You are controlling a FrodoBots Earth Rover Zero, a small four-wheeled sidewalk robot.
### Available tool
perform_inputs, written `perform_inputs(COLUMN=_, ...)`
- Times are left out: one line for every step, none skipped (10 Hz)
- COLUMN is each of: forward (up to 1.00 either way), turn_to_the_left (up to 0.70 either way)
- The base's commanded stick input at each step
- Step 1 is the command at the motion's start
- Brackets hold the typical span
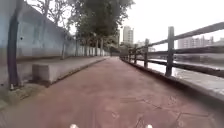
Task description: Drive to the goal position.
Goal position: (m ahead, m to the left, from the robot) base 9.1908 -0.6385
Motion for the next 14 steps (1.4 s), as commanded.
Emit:
perform_inputs(forward=1.00, turn_to_the_left=0.00)
perform_inputs(forward=1.00, turn_to_the_left=0.00)
perform_inputs(forward=1.00, turn_to_the_left=0.00)
perform_inputs(forward=1.00, turn_to_the_left=0.00)
perform_inputs(forward=1.00, turn_to_the_left=0.00)
perform_inputs(forward=1.00, turn_to_the_left=0.00)
perform_inputs(forward=1.00, turn_to_the_left=0.00)
perform_inputs(forward=1.00, turn_to_the_left=0.00)
perform_inputs(forward=1.00, turn_to_the_left=0.00)
perform_inputs(forward=1.00, turn_to_the_left=0.00)
perform_inputs(forward=1.00, turn_to_the_left=0.00)
perform_inputs(forward=1.00, turn_to_the_left=0.00)
perform_inputs(forward=1.00, turn_to_the_left=0.00)
perform_inputs(forward=1.00, turn_to_the_left=0.00)
